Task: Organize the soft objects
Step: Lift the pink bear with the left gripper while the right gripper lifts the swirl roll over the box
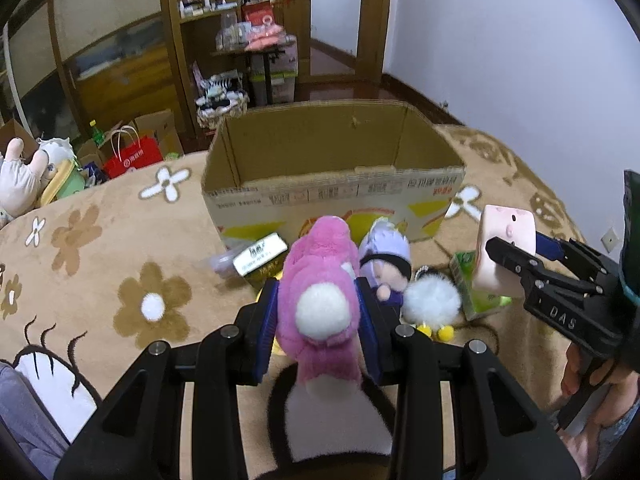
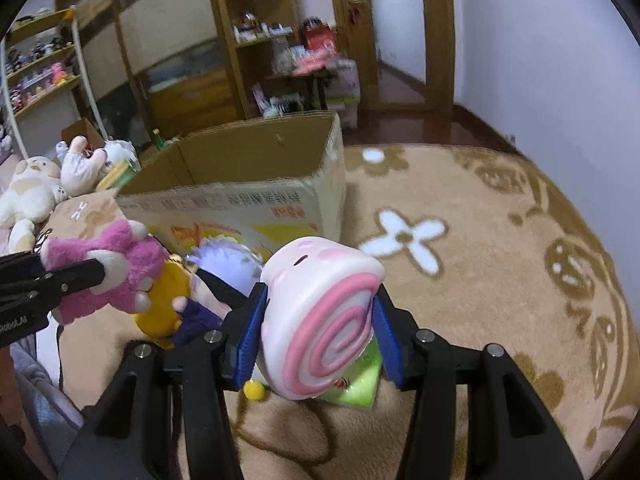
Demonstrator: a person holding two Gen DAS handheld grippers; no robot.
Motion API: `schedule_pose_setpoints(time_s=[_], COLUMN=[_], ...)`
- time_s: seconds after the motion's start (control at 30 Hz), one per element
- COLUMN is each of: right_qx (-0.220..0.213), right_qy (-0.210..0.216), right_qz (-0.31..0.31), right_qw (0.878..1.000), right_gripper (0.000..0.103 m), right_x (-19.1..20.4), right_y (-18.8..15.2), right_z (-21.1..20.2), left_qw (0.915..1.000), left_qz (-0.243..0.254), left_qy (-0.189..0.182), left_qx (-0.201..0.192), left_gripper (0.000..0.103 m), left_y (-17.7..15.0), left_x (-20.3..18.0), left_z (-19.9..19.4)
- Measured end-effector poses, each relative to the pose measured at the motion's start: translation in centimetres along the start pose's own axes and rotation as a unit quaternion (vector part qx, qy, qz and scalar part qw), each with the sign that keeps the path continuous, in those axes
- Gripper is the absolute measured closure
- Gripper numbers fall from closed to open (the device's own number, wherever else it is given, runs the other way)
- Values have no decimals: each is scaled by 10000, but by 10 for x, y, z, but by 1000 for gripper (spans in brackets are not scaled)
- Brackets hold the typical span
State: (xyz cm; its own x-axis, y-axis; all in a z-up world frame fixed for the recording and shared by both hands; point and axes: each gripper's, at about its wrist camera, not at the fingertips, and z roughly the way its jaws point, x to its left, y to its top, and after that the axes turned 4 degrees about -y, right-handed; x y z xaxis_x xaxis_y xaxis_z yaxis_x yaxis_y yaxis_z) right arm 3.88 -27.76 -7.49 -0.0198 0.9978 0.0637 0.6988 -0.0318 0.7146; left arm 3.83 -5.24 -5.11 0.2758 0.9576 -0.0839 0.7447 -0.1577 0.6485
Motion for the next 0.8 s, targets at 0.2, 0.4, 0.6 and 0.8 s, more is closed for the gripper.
schedule_pose_setpoints(time_s=[0.2, 0.4, 0.6, 0.8], right_qx=[-795, -1098, -1410, -1655], right_qy=[51, 131, 292, 511], right_qz=[-256, -359, -514, -593], right_qw=[9965, 9932, 9882, 9831], right_gripper=[49, 49, 49, 49], right_x=[15, 25, 34, 45], right_y=[11, 34, 62, 90], right_z=[-32, -46, -59, -56], left_qw=[9979, 9899, 9798, 9766], left_qz=[-2, 254, 507, 518], left_qy=[-38, 226, 496, 418], left_qx=[-640, -1373, -1870, -2044], left_gripper=[68, 68, 69, 68], left_y=[11, 27, 50, 75], left_x=[2, -3, -9, -2], left_z=[-30, -55, -69, -70])
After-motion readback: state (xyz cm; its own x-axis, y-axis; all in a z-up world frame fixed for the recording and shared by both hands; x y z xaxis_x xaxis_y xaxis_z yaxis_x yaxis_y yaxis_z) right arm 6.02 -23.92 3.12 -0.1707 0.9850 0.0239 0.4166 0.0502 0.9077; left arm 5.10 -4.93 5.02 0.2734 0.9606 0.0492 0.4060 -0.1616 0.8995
